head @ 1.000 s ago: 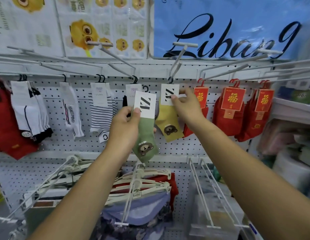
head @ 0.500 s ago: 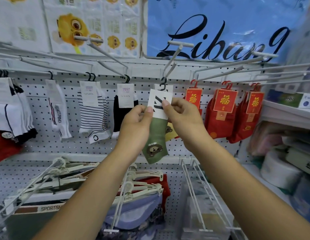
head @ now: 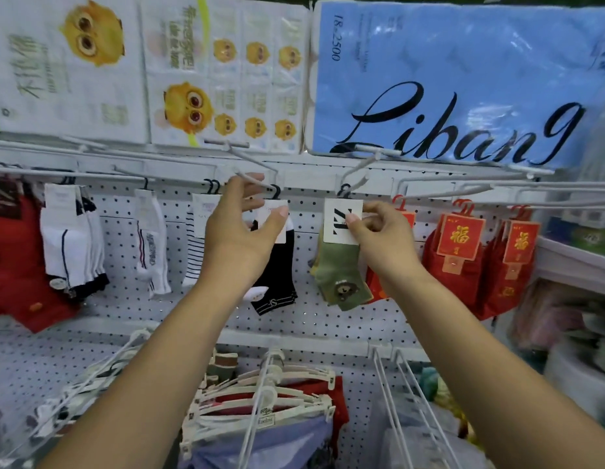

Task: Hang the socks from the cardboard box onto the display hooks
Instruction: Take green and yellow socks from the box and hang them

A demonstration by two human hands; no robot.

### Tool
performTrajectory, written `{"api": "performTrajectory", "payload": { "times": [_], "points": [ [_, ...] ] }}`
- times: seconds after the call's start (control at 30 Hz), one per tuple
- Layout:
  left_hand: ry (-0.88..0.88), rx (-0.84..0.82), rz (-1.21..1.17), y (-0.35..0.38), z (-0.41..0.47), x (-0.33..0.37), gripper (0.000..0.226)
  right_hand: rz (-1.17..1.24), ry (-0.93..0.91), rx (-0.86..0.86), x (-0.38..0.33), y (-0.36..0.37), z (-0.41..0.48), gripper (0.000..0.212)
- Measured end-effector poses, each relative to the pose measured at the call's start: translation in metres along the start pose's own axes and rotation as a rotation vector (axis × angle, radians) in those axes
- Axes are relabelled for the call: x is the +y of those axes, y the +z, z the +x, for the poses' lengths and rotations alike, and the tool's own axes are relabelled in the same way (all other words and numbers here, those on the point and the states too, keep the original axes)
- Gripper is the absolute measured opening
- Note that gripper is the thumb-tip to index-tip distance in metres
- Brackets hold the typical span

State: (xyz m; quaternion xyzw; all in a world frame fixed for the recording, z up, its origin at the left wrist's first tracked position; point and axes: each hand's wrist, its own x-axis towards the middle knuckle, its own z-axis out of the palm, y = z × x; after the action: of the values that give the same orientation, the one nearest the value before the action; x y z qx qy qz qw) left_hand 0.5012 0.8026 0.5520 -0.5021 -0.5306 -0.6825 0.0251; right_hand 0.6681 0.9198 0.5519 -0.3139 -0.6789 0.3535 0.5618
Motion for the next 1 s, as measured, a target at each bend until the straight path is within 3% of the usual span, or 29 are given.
{"api": "performTrajectory", "payload": {
  "times": [0.4, 0.53, 0.63, 0.8, 1.0],
  "points": [
    [0.042, -0.064, 0.069, -0.013, 0.008, -0.012, 0.031, -0.145, 0.0, 0.023, 0.01, 0.007, 0.015, 0.011],
    [0.04, -0.097, 0.081, -0.018, 0.009, -0.014, 0.032, -0.179, 0.046, 0.026, 0.012, 0.007, 0.014, 0.026],
    [0.024, -0.175, 0.092, -0.026, 0.011, -0.016, 0.038, -0.17, 0.037, 0.072, 0.008, 0.005, -0.003, 0.041],
    [-0.007, -0.296, 0.056, -0.044, -0.005, -0.024, 0.05, -0.307, -0.039, 0.147, 0.002, 0.003, -0.043, 0.046],
    [-0.037, -0.394, 0.085, -0.056, -0.055, -0.048, 0.052, -0.387, -0.076, 0.036, 0.012, 0.017, -0.105, 0.053]
  ]
}}
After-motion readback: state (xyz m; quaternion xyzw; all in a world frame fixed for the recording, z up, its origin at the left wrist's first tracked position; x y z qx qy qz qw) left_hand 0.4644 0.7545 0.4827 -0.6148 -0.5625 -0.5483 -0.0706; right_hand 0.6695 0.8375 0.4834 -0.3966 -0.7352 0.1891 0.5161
